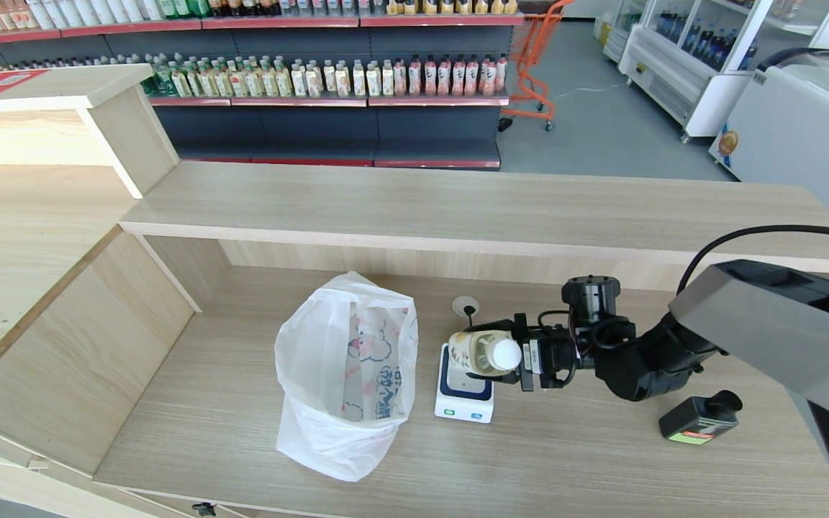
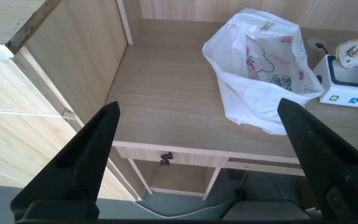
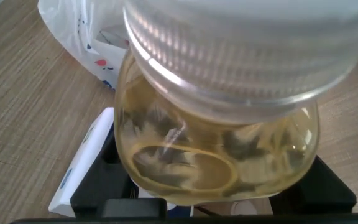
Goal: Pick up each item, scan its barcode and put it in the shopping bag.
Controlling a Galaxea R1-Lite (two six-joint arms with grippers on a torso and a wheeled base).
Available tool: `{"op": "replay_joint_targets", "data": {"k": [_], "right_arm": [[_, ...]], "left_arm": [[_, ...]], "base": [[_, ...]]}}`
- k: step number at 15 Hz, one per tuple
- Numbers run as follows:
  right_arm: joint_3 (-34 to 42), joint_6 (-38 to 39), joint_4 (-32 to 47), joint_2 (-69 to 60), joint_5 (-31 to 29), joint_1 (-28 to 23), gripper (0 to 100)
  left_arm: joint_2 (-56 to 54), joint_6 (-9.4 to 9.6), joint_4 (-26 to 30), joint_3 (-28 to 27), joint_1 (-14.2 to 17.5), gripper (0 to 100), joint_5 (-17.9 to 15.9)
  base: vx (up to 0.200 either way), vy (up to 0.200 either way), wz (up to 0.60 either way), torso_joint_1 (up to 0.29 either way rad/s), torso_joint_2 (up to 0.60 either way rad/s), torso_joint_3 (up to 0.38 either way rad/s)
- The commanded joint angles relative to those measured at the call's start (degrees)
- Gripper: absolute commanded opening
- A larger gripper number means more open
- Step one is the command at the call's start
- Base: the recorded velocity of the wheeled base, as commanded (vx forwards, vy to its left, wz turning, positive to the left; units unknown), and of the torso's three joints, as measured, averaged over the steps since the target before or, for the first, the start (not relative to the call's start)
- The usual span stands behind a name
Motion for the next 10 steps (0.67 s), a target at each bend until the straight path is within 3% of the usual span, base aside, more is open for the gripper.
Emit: {"op": "replay_joint_targets", "data": {"k": [1, 7, 10], "right_arm": [[-0.74, -0.34, 0.17, 1.55, -0.30, -0.21, 0], [1.64, 1.06, 0.52, -2.32, -0.13, -1.09, 0], [14.12, 14.77, 0.96, -16.38, 2.42, -6.36, 0]], "left_arm": [[-0.02, 0.00, 0.00, 0.00, -0.02, 100, 0.00], [-0.02, 0.00, 0.00, 0.00, -0.02, 100, 0.00], [-0.02, 0.00, 0.00, 0.00, -0.02, 100, 0.00]], "base": [[0.000, 0.000, 0.00, 0.000, 0.00, 0.000], [0.000, 0.000, 0.00, 0.000, 0.00, 0.000], [0.000, 0.000, 0.00, 0.000, 0.00, 0.000]]}}
